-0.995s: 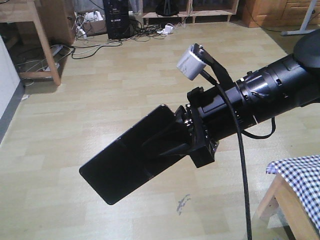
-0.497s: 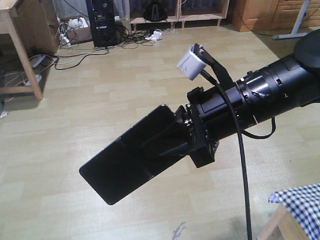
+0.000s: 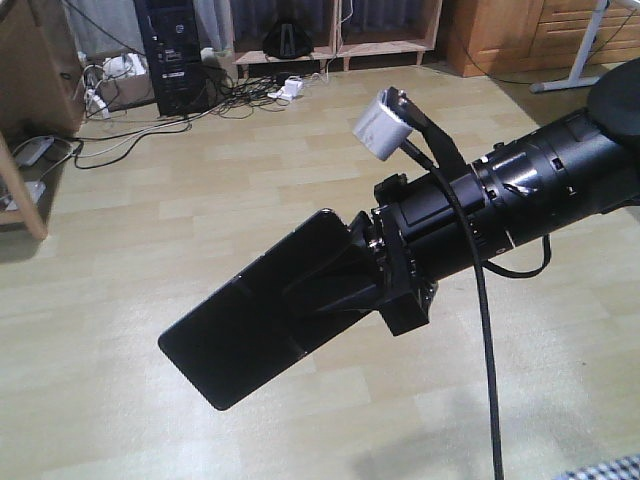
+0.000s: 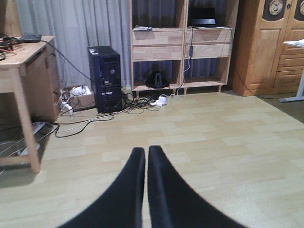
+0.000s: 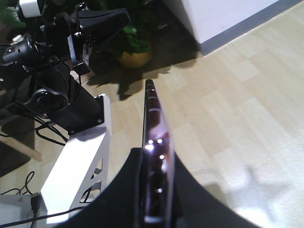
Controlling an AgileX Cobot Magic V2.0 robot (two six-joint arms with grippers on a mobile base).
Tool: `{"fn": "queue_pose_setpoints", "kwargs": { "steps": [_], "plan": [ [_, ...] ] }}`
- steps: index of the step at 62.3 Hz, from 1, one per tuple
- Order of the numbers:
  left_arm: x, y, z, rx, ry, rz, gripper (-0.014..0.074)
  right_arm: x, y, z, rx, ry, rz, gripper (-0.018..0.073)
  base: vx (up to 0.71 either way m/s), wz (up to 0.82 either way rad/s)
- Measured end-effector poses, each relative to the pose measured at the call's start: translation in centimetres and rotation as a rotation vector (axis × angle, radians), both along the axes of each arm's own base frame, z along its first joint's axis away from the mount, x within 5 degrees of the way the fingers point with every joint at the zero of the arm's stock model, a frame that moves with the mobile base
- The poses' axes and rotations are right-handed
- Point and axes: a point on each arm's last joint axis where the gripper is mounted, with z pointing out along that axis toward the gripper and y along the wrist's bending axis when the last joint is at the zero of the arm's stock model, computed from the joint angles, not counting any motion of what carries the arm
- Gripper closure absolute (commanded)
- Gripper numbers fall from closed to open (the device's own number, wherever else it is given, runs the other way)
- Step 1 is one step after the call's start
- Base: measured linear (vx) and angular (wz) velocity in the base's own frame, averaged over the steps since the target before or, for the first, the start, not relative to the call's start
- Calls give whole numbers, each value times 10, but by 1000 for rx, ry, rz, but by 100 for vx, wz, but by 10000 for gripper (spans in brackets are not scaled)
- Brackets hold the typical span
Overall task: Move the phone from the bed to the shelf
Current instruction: 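Hold the phone while the base drives to the wooden shelf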
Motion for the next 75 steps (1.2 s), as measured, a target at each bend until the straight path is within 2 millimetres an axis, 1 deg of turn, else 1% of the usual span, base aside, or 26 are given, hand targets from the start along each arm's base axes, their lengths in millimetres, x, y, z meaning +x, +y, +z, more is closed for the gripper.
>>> {"fn": "queue_pose_setpoints", "kwargs": {
  "steps": [75],
  "plan": [
    [0,0,0,0,0,0,595,0,0,0,0,0,0,561,39,-17]
  ]
}}
